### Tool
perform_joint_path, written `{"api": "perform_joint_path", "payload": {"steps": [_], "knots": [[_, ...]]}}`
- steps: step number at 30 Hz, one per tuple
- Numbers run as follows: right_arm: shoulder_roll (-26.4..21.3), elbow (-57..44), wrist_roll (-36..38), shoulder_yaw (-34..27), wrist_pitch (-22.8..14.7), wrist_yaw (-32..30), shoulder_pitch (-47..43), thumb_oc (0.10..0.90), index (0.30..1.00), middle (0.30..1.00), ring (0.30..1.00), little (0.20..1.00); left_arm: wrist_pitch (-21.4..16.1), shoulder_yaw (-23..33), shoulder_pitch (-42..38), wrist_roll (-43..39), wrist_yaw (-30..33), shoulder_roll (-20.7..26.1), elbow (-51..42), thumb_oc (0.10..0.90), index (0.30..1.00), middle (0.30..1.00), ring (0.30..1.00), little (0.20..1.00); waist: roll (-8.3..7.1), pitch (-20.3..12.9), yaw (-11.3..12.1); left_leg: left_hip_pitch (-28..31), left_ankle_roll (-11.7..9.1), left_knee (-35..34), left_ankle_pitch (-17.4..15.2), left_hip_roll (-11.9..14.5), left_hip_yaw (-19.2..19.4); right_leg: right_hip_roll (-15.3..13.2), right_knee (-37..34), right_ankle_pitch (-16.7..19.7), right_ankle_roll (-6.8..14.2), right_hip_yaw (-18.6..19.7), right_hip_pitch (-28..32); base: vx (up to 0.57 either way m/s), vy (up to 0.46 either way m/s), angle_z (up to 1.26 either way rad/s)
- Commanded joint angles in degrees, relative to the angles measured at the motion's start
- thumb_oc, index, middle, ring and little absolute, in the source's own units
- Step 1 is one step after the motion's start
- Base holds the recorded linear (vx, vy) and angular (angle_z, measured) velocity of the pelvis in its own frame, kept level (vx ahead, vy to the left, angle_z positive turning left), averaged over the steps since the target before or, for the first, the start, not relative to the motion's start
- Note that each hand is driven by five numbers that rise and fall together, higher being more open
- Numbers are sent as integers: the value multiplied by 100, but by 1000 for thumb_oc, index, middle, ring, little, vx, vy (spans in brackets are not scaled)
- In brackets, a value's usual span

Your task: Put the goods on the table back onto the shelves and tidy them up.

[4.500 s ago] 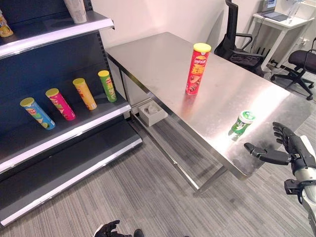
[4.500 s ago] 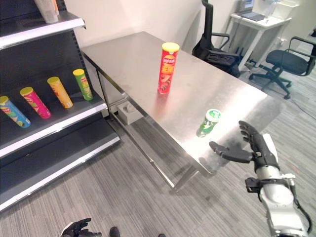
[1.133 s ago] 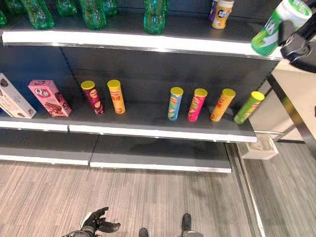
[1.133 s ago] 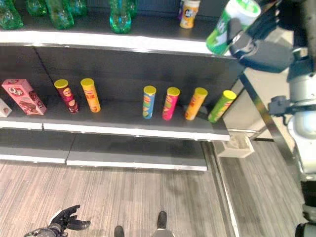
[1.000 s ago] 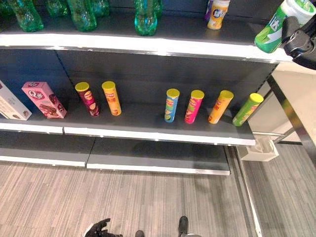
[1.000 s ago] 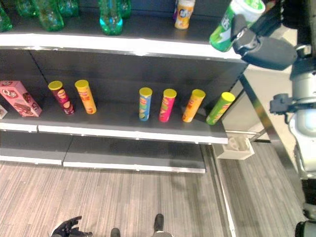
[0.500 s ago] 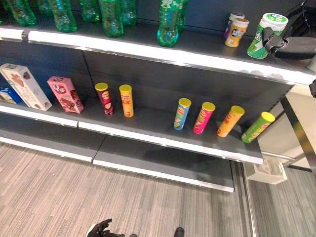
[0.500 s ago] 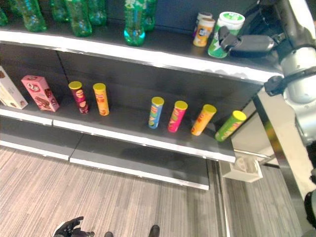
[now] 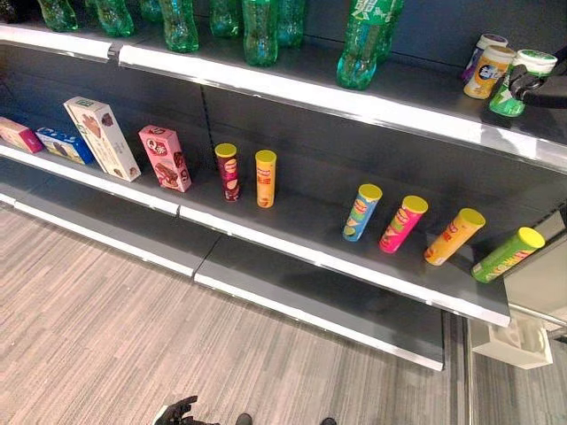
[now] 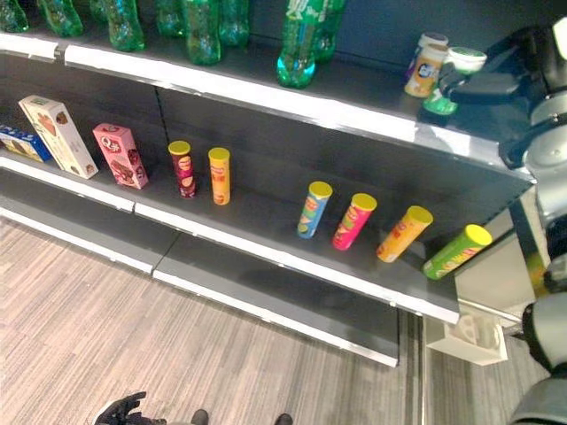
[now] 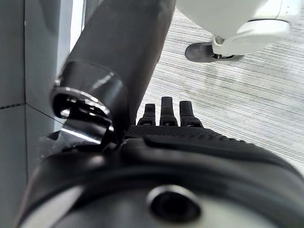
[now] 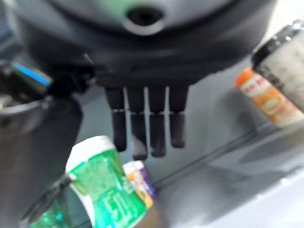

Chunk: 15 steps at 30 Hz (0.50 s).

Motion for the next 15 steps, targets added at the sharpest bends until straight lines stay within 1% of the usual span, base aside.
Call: {"api": "perform_joint_path", "payload": {"steps": [1,5,15], "knots": [[-149,26,-108,474,-166,-220,-1492,400,300,300,300,300,-229,-302,-215,-50,101,406,21,800,900,900,900,900,-293,-266,27,-122,-308,17,-168,252,442,-199,65,-801,466,49,547,0,0,0],[-82,176,-151,546,-161,-212,-1580,400,300,300,300,300,-237,-332,-239,-47,121,393,38,800,900,900,900,900,-288,-263,26,-135,-309,17,-173,259,411,-193,64,-823,457,23,558,10,-6,2],[74,165,-67,450,-193,-200,-1480,400,300,300,300,300,-244,-381,-222,-29,120,339,44,800,900,900,900,900,-310,-268,34,-72,-303,17,-229,267,441,-175,62,-848,454,19,608,3,-1,1]]}}
